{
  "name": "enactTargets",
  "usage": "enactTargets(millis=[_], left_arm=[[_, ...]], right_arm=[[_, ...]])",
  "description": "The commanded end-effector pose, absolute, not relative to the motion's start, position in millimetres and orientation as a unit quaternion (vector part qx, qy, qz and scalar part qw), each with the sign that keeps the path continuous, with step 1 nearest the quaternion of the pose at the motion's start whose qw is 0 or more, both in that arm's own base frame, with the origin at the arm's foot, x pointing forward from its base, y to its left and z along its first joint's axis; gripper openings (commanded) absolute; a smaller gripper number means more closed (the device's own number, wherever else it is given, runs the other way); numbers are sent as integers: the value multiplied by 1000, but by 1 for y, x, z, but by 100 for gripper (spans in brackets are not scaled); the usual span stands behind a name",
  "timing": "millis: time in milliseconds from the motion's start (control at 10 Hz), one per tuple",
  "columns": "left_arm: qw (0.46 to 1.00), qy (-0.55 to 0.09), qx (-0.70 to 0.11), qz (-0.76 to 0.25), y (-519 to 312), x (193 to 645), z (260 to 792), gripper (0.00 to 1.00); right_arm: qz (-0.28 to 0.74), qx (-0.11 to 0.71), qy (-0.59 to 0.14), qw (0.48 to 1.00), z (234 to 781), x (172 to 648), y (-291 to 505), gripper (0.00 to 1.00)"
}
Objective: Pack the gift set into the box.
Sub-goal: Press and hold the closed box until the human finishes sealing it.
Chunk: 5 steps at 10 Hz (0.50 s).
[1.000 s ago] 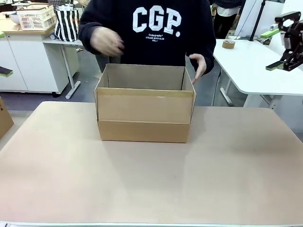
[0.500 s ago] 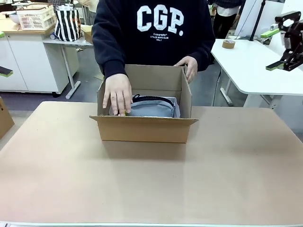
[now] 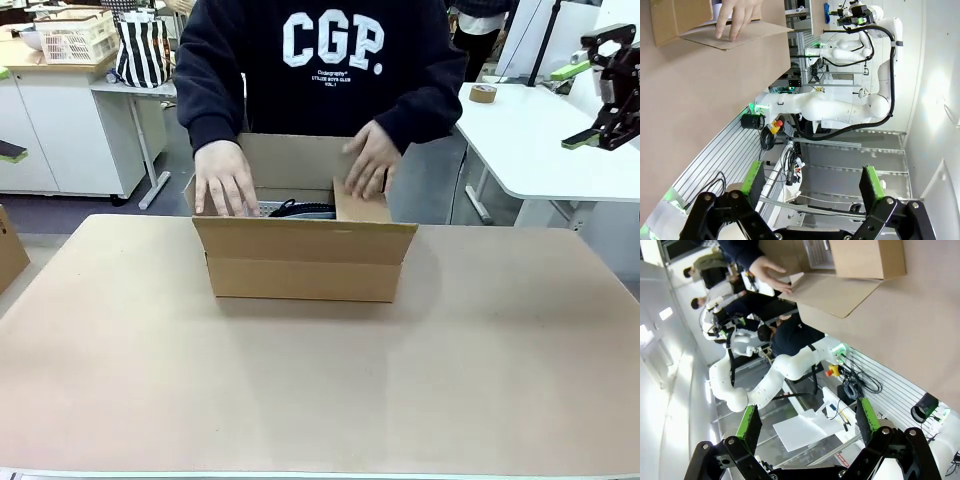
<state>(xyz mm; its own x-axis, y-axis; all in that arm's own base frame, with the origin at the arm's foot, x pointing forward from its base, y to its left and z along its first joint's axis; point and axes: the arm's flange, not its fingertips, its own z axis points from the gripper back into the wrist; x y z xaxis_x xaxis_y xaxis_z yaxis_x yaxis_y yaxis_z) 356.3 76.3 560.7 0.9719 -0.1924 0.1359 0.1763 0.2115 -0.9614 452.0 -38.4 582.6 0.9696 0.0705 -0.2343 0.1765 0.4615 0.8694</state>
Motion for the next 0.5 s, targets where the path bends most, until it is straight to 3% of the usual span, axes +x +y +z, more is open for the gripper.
enactTargets(millis=[0, 400], left_arm=[[779, 7, -616, -117, 76, 355, 562, 100], [779, 7, -616, -117, 76, 355, 562, 100]], right_arm=[[-40, 510, 118, 851, 584, 452, -38, 100], [-40, 510, 118, 851, 584, 452, -38, 100]])
